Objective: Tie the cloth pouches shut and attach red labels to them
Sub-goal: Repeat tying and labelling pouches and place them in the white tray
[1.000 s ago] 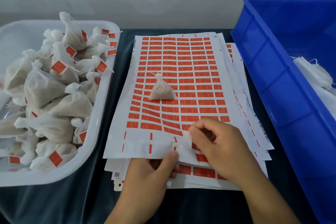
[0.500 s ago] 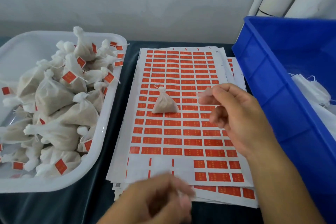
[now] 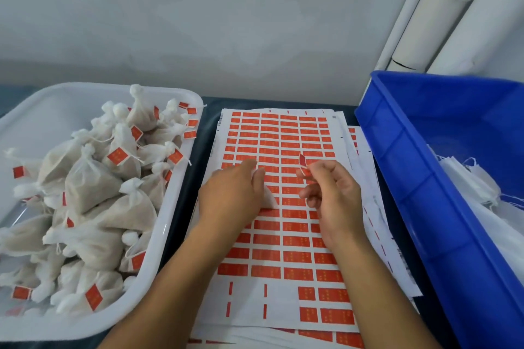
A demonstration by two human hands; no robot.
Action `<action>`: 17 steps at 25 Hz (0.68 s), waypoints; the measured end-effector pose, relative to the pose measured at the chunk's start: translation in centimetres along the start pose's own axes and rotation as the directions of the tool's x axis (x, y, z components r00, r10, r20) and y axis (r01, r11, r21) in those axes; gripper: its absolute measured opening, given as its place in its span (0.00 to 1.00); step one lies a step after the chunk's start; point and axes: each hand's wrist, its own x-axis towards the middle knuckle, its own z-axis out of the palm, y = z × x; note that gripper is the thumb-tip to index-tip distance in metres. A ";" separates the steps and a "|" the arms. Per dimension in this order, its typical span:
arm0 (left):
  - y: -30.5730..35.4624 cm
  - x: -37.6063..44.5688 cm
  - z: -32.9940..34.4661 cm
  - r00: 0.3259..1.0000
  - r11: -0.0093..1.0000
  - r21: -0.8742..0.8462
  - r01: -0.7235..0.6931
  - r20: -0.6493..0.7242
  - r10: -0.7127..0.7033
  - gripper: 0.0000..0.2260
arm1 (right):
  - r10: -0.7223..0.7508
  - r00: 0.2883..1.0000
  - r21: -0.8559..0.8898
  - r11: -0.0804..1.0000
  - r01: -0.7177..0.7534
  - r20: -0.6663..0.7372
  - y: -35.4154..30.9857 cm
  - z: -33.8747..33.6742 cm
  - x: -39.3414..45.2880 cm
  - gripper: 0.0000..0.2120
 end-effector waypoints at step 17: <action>0.7 -3.0 1.1 0.986 0.651 -0.741 -0.163 -0.134 0.095 0.16 | -0.202 0.973 -0.158 0.963 0.219 0.112 0.3 -0.2 -0.2 0.06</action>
